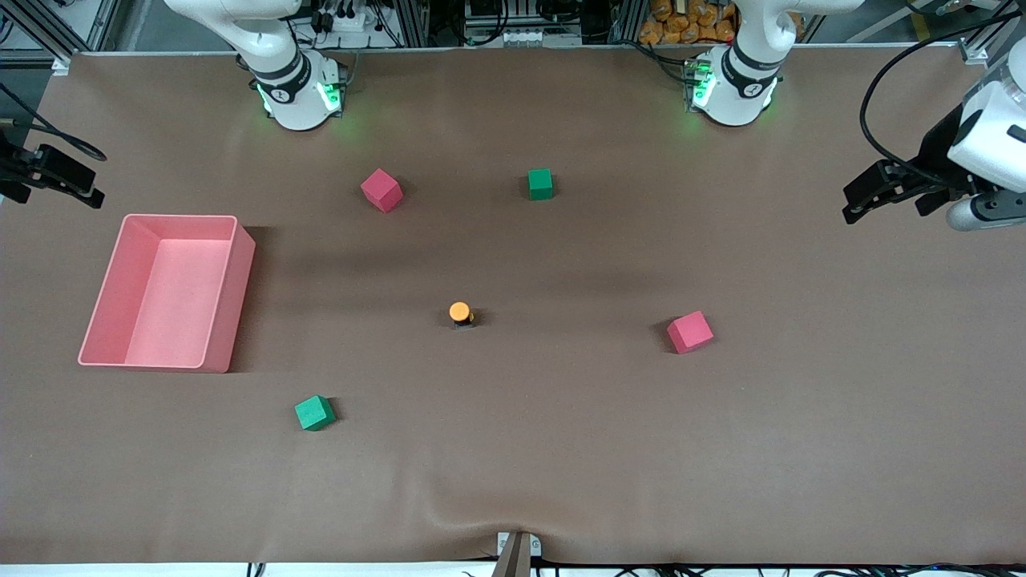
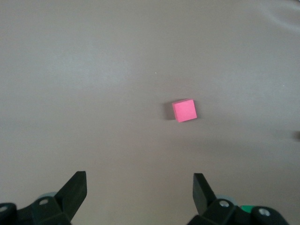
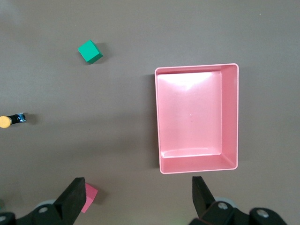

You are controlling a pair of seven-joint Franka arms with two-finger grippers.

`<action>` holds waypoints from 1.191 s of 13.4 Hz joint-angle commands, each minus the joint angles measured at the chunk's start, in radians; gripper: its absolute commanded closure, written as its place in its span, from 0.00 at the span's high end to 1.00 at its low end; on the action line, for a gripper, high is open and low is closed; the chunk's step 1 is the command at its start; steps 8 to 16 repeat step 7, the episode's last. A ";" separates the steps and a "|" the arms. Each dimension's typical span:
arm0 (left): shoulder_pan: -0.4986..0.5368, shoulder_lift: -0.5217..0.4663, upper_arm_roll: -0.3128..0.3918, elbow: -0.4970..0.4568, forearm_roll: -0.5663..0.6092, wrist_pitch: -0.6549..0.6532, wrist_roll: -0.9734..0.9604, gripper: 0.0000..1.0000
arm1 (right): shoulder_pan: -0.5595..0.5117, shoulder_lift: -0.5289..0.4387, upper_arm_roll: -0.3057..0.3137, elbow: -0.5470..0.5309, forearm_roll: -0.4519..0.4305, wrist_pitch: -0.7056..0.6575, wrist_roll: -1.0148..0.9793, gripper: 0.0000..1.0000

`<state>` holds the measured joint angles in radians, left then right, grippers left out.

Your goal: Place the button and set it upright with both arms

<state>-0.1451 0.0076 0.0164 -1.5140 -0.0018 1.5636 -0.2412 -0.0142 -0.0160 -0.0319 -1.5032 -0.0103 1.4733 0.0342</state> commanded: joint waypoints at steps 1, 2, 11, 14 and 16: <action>0.032 -0.038 -0.019 -0.031 -0.003 -0.023 0.042 1.00 | 0.000 0.004 0.001 0.015 -0.002 -0.004 0.013 1.00; 0.033 -0.043 -0.032 -0.031 -0.004 -0.037 0.040 1.00 | -0.001 0.004 0.003 0.015 -0.002 -0.004 0.013 1.00; 0.038 -0.064 -0.036 -0.023 -0.006 -0.071 0.039 1.00 | -0.003 0.004 0.001 0.014 -0.002 -0.004 0.013 1.00; 0.038 -0.064 -0.036 -0.023 -0.006 -0.071 0.039 1.00 | -0.003 0.004 0.001 0.014 -0.002 -0.004 0.013 1.00; 0.038 -0.064 -0.036 -0.023 -0.006 -0.071 0.039 1.00 | -0.003 0.004 0.001 0.014 -0.002 -0.004 0.013 1.00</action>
